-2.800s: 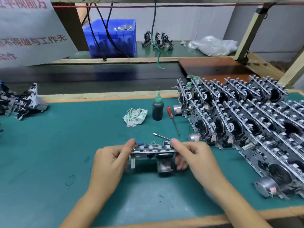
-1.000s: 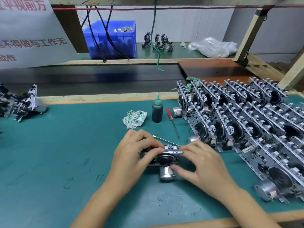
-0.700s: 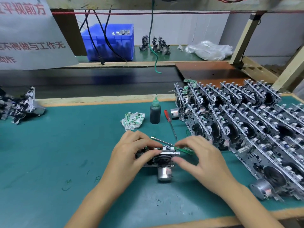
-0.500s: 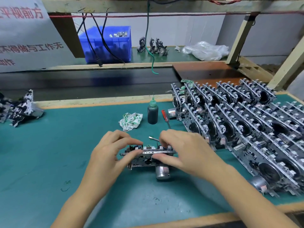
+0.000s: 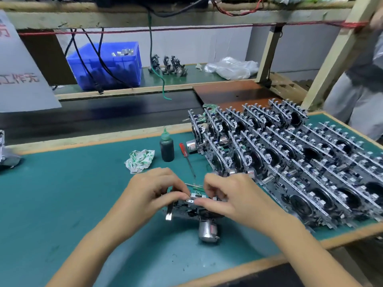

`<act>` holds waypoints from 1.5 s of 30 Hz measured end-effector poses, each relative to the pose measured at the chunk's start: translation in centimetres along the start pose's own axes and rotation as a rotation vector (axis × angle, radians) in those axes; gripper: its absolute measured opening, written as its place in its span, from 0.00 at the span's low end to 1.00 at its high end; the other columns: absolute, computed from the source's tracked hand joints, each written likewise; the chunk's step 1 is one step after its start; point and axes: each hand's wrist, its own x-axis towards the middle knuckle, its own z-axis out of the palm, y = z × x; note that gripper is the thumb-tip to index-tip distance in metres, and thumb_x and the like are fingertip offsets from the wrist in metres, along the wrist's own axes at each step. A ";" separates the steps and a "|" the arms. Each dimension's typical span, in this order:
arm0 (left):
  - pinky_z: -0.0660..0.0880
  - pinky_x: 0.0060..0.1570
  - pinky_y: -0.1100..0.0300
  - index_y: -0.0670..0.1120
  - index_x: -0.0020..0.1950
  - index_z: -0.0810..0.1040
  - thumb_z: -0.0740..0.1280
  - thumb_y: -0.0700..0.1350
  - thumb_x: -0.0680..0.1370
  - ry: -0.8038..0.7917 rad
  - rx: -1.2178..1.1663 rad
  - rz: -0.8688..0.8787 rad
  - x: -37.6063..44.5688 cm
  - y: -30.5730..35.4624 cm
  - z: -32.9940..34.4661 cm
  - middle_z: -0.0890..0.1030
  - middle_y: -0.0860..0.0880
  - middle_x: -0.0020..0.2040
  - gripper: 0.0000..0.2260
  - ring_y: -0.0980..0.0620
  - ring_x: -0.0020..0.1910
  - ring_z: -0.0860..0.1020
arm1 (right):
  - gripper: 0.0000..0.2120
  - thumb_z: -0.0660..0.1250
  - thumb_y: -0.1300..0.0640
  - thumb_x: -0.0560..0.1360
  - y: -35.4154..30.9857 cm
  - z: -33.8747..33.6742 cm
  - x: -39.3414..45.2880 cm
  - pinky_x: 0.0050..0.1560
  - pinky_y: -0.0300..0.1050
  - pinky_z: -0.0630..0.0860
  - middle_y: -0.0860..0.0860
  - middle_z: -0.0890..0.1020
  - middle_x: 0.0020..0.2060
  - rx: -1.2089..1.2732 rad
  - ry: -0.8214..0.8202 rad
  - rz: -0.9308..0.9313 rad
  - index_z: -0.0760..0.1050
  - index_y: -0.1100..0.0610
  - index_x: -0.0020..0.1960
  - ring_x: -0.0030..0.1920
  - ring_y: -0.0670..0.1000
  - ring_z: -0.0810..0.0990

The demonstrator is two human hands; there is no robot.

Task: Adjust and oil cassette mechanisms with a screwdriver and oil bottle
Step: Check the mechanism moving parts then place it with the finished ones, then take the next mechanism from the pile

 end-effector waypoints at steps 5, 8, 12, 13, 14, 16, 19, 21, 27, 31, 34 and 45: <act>0.66 0.44 0.72 0.48 0.45 0.83 0.68 0.50 0.75 -0.110 0.051 0.201 3.7 3.0 4.4 0.79 0.55 0.41 0.07 0.63 0.42 0.71 | 0.15 0.60 0.38 0.71 0.7 -2.8 -6.0 0.27 0.34 0.62 0.47 0.63 0.18 -0.105 0.183 0.179 0.62 0.46 0.33 0.22 0.47 0.63; 0.69 0.49 0.65 0.47 0.48 0.83 0.69 0.47 0.76 -0.139 0.039 0.271 6.1 4.3 7.0 0.80 0.51 0.45 0.06 0.56 0.47 0.73 | 0.17 0.60 0.38 0.70 0.9 -4.2 -8.1 0.26 0.35 0.64 0.46 0.58 0.17 -0.209 0.295 0.312 0.59 0.45 0.31 0.20 0.46 0.59; 0.71 0.53 0.58 0.45 0.51 0.83 0.68 0.44 0.77 -0.195 0.014 0.288 8.3 4.3 9.4 0.80 0.48 0.48 0.06 0.52 0.50 0.75 | 0.21 0.69 0.44 0.73 0.5 -4.1 -8.2 0.22 0.45 0.65 0.44 0.54 0.17 -0.352 0.388 0.459 0.59 0.48 0.31 0.19 0.44 0.55; 0.72 0.54 0.56 0.44 0.52 0.82 0.67 0.43 0.77 -0.205 0.022 0.274 8.6 4.1 9.9 0.80 0.48 0.49 0.06 0.51 0.51 0.75 | 0.21 0.70 0.47 0.71 0.7 -3.8 -8.2 0.22 0.45 0.65 0.44 0.54 0.17 -0.364 0.405 0.502 0.60 0.49 0.31 0.19 0.46 0.56; 0.71 0.54 0.55 0.44 0.53 0.82 0.67 0.43 0.78 -0.205 0.029 0.259 8.8 4.0 10.2 0.80 0.47 0.50 0.07 0.51 0.52 0.75 | 0.20 0.72 0.50 0.70 0.9 -3.5 -8.1 0.23 0.46 0.65 0.43 0.55 0.18 -0.371 0.413 0.535 0.61 0.50 0.31 0.19 0.47 0.57; 0.71 0.55 0.54 0.43 0.54 0.81 0.66 0.43 0.78 -0.186 0.033 0.245 9.0 3.7 10.6 0.80 0.47 0.52 0.07 0.50 0.53 0.75 | 0.19 0.73 0.50 0.69 1.2 -3.2 -8.0 0.24 0.45 0.64 0.43 0.57 0.18 -0.373 0.408 0.560 0.62 0.51 0.32 0.19 0.51 0.60; 0.72 0.56 0.52 0.45 0.57 0.80 0.66 0.44 0.78 -0.179 0.073 0.246 8.6 3.8 10.4 0.78 0.48 0.56 0.09 0.50 0.57 0.74 | 0.14 0.67 0.44 0.70 0.7 -3.8 -7.7 0.23 0.36 0.57 0.44 0.65 0.26 -0.455 0.477 0.520 0.68 0.52 0.36 0.20 0.52 0.65; 0.71 0.56 0.54 0.47 0.59 0.79 0.66 0.46 0.78 -0.140 0.078 0.236 7.7 3.8 9.5 0.76 0.49 0.58 0.11 0.51 0.57 0.72 | 0.14 0.64 0.42 0.72 -0.1 -3.9 -6.9 0.26 0.33 0.56 0.46 0.69 0.31 -0.436 0.530 0.469 0.71 0.52 0.40 0.22 0.52 0.68; 0.69 0.54 0.62 0.49 0.53 0.80 0.65 0.47 0.75 0.010 0.035 -0.018 0.7 0.6 4.1 0.78 0.57 0.51 0.09 0.58 0.52 0.74 | 0.11 0.58 0.43 0.71 -4.2 1.3 -2.1 0.24 0.40 0.67 0.44 0.73 0.30 -0.263 0.352 0.231 0.72 0.49 0.40 0.26 0.46 0.72; 0.72 0.51 0.55 0.53 0.49 0.79 0.68 0.45 0.75 0.044 0.179 -0.276 -5.5 -3.4 -0.3 0.77 0.62 0.46 0.05 0.61 0.47 0.73 | 0.07 0.65 0.47 0.70 -7.4 6.8 2.4 0.28 0.40 0.69 0.43 0.76 0.34 -0.195 0.132 0.096 0.73 0.50 0.42 0.34 0.46 0.77; 0.72 0.51 0.57 0.58 0.48 0.77 0.70 0.44 0.75 0.041 0.326 -0.408 -10.0 -5.5 -4.6 0.73 0.67 0.43 0.08 0.64 0.47 0.72 | 0.10 0.58 0.47 0.78 -10.1 11.0 6.4 0.43 0.44 0.68 0.45 0.74 0.50 -0.137 -0.147 -0.065 0.69 0.51 0.56 0.53 0.48 0.73; 0.75 0.43 0.40 0.44 0.51 0.80 0.78 0.39 0.65 0.433 1.075 -0.743 -25.3 -11.3 -21.4 0.79 0.42 0.46 0.17 0.38 0.45 0.76 | 0.14 0.55 0.53 0.79 -25.1 21.8 18.8 0.54 0.42 0.72 0.47 0.72 0.60 -0.241 -0.133 -0.755 0.67 0.52 0.65 0.61 0.49 0.70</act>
